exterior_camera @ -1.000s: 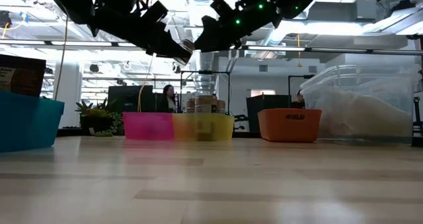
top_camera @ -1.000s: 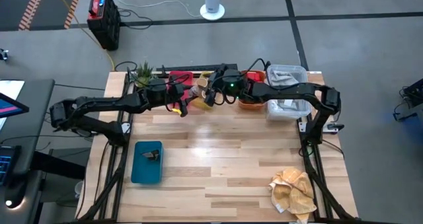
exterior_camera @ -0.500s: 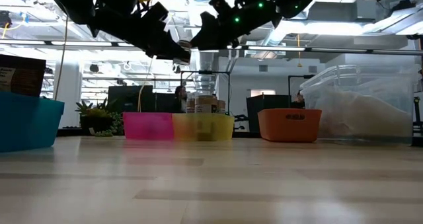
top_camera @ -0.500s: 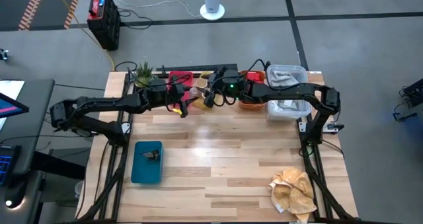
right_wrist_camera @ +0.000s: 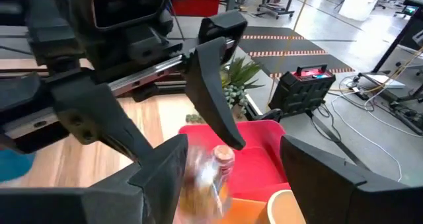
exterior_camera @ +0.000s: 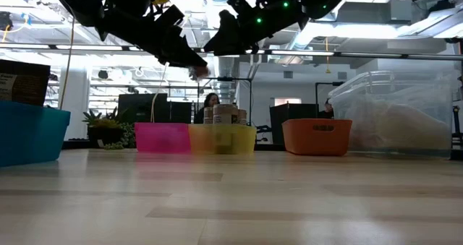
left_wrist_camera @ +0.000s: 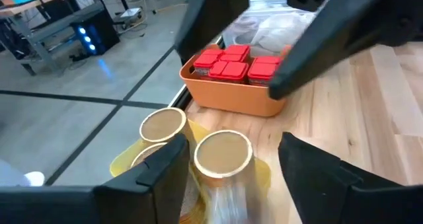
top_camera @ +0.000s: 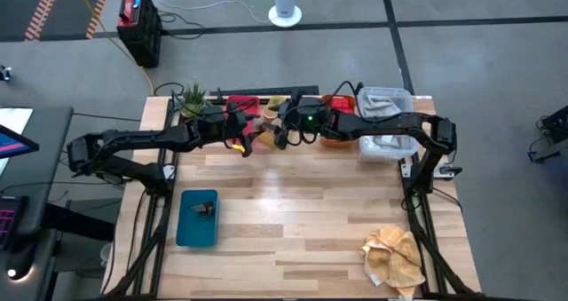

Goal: Sort spices by type
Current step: Put the brown seasoning bottle into the red bin

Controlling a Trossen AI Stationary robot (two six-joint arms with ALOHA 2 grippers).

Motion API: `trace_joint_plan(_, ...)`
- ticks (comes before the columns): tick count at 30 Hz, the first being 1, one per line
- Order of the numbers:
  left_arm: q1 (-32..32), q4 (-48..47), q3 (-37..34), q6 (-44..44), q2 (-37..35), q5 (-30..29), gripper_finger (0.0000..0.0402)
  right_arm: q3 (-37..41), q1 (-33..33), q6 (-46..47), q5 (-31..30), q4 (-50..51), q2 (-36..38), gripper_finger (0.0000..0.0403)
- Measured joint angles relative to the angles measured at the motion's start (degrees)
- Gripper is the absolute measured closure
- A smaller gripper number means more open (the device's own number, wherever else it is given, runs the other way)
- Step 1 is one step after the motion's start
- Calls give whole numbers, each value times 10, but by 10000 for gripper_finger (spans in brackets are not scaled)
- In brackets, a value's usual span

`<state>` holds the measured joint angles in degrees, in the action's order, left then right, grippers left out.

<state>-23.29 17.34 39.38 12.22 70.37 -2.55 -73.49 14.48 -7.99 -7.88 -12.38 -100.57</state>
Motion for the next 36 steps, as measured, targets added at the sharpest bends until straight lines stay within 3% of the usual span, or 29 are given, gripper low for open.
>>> trace_joint_plan(6,0,-20,3,7,0,5,234,0,1,0,-3,4,0,127)
trace_joint_plan(12,12,-164,19,-49,-12,34,306,0,2,10,-4,92,9,127)
trace_joint_plan(17,84,-286,19,-100,-39,36,301,9,17,42,-3,207,19,127)
trace_joint_plan(21,157,-331,19,-105,-57,38,293,41,28,65,49,208,26,127)
trace_joint_plan(27,240,-335,19,-114,-112,12,291,85,19,69,52,175,57,127)
trace_joint_plan(31,290,-341,19,-134,-148,55,291,108,17,76,50,168,79,127)
trace_joint_plan(36,372,-368,19,-165,-158,149,291,139,21,88,49,146,93,127)
